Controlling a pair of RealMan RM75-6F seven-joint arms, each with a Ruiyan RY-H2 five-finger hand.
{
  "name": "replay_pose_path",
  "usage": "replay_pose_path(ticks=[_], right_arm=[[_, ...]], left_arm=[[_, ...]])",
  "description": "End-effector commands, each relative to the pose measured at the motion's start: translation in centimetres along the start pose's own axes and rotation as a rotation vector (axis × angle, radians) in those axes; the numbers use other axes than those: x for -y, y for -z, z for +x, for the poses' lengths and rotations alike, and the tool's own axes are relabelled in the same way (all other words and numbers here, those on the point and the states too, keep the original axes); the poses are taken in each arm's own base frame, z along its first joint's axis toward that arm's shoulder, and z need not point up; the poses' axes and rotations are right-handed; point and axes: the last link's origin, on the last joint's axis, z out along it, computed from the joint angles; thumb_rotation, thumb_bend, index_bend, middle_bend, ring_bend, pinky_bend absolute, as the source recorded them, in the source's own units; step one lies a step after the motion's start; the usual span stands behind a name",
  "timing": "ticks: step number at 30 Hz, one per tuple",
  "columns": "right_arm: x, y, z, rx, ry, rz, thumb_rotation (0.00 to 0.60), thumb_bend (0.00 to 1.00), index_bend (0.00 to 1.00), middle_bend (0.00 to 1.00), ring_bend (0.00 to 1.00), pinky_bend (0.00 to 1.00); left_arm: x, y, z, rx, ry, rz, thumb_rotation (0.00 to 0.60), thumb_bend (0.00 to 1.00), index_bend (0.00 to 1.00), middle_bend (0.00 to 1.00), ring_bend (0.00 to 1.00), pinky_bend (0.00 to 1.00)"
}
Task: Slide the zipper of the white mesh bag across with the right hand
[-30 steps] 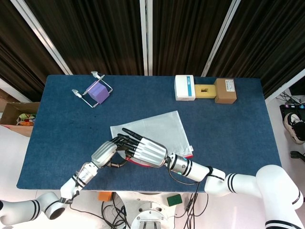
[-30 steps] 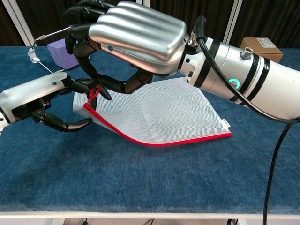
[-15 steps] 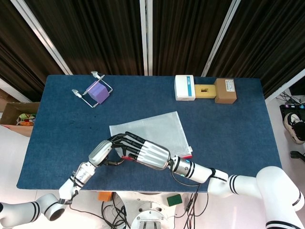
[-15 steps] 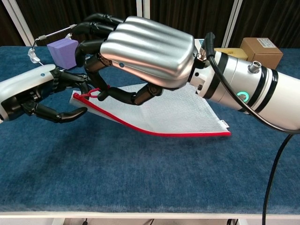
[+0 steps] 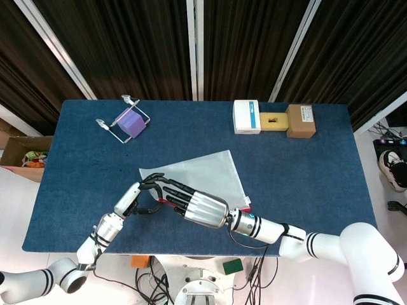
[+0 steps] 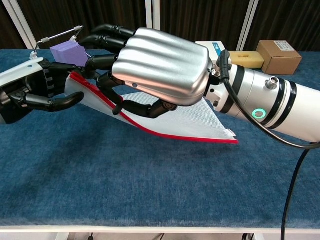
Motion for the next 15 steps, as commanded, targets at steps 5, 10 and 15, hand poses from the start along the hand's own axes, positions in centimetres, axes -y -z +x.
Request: replay_pose_path(ticks=[5,10,15], right_arm=[[0.0,0.2,0.0,-0.005,0.021,0.006,0.6,0.5,0.77,0.26,0.01,0.0],[-0.2,1.3,0.3,0.003,0.04,-0.005,0.6,0.5,0.77,0.26,0.01,0.0],[-0.6,3.1,0.8,0.017,0.056,-0.026,0.6,0.5,0.77,0.25,0.0,0.0]], left_arm=[[-0.1,-0.2,0.5,-0.042,0.094,-0.013,0.6,0.49,0.63,0.27,0.12,0.15],[-0.1,-0.3,1.2,-0.072,0.12,-0.015,0.6,0.49,0.63,0.27,0.12,0.15],[0.2,-0.2,1.9,-0.097,0.081,-0.017,0.6,0.49,0.63,0.27,0.12,0.15]])
